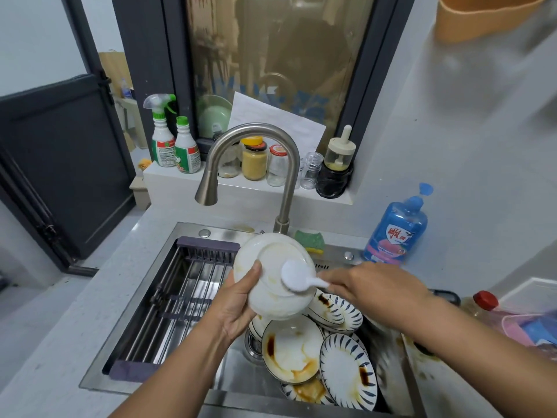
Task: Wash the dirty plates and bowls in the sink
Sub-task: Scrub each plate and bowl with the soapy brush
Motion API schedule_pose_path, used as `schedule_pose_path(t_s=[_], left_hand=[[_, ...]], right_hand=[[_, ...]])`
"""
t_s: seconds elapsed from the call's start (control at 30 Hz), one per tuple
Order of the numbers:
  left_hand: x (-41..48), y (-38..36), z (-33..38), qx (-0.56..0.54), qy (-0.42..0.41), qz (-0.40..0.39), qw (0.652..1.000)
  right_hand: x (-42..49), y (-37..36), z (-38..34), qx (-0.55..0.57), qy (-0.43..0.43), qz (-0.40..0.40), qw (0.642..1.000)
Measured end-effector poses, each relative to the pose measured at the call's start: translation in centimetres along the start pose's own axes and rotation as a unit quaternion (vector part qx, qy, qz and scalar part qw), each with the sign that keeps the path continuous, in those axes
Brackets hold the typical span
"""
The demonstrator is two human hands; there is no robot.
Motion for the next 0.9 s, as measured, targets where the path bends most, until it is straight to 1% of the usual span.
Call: schedule_pose_path(t_s=[0.03,0.1,0.2,0.27,0.33,0.4,0.5,0.6,0.67,0.73,0.77,0.83,0.9], left_hand=[[-0.2,-0.2,0.0,0.009,0.002,-0.002,1.000],[-0.6,-0.6,-0.1,0.034,0.012,-0.011,0.999],[-1.1,-0.8,-0.1,0.063,0.021,-0.055,0.996],[-1.0,-0.7,0.3,0.124,0.019,-0.075,0.989],[-1.0,-1.1,0.7,0.213,0.012,-0.092,0.973],[-1.1,-1.4,0.9,0.264,0.001,-0.120,0.957],[-1.5,-1.2,1.6,0.272,-0.014,-0.119,0.955],[-1.9,-0.9,2.6,0.246,-0.027,-0.106,0.963],[-2.0,-1.2,3.5,0.224,-0.042,-0.109,0.968],[-2.3,-2.2,4.3,0.254,-0.061,-0.134,0.956],[-2.5,-2.9,4.6,0.295,-0.076,-0.153,0.940],[-2.9,-4.5,4.6,0.390,-0.108,-0.204,0.892],[-3.3,-6.0,4.1,0.474,-0.146,-0.275,0.824]], right_hand=[[0.0,-0.4,-0.6,0.006,0.012,-0.004,1.000],[0.6,-0.8,-1.4,0.026,0.011,0.013,1.000],[1.4,0.6,-0.7,0.111,-0.037,0.063,0.991],[1.5,2.0,-0.4,0.139,-0.054,0.070,0.986],[1.6,3.1,-0.7,0.123,-0.046,0.052,0.990],[2.2,4.0,-0.6,0.127,-0.045,0.030,0.990],[2.9,4.4,1.6,0.192,-0.074,0.002,0.979],[2.0,2.7,4.9,0.227,-0.119,-0.054,0.965],[1.2,1.0,6.1,0.321,-0.162,-0.083,0.930],[0.9,-0.2,6.1,0.433,-0.205,-0.077,0.874],[0.9,-0.6,5.8,0.481,-0.229,-0.076,0.843],[1.3,-1.2,4.7,0.564,-0.272,-0.099,0.773],[2.0,-1.7,3.5,0.630,-0.276,-0.141,0.712]])
Point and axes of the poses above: each hand's wrist, its own x-axis towards the middle knuckle, its own y-axis out of the back of the hand, z = x × y, the point moved 4 cm from there along x, towards the middle knuckle, and after that the axes turned 6 degrees about -y, right-handed, at the moved point
